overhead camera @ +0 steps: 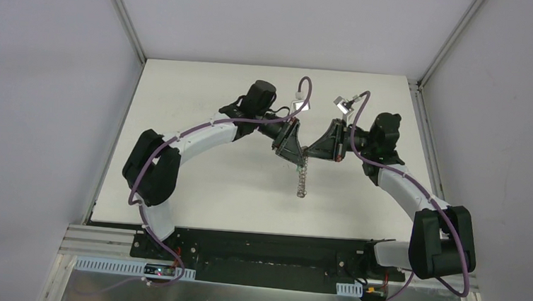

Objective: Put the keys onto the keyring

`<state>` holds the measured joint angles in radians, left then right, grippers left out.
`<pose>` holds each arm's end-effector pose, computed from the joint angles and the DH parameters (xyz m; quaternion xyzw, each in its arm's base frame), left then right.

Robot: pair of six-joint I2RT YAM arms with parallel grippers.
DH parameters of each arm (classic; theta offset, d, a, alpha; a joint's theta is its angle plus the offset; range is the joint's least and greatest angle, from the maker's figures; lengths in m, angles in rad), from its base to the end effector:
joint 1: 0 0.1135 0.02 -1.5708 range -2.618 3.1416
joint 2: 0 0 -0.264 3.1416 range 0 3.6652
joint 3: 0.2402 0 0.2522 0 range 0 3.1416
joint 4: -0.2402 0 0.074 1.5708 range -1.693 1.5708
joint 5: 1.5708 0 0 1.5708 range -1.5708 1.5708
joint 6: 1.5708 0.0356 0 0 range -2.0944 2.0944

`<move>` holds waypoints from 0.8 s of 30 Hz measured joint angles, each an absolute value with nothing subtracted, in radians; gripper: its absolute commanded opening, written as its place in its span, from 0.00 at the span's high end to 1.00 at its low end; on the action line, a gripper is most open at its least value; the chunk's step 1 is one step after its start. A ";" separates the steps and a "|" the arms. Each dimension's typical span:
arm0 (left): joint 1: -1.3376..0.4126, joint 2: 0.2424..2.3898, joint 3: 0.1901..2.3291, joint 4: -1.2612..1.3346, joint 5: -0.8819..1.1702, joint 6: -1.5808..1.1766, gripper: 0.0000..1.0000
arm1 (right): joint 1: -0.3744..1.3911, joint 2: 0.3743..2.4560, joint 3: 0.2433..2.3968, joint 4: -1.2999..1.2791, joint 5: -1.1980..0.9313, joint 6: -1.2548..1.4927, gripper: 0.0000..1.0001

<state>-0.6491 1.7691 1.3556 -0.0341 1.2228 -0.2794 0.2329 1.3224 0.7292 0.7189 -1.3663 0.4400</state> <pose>0.2969 -0.2673 0.2916 0.4279 0.6251 -0.6297 0.1724 0.2569 0.0968 0.2924 -0.4180 0.5591 0.5861 0.4114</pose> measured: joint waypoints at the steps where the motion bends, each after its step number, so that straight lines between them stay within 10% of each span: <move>1: -0.650 1.777 1.356 -0.012 1.224 -0.302 0.51 | 0.232 1.322 0.729 0.717 -1.366 0.440 1.00; 24: -0.653 1.791 1.299 0.233 1.276 -0.488 0.99 | 0.206 1.322 0.729 0.691 -1.351 0.433 1.00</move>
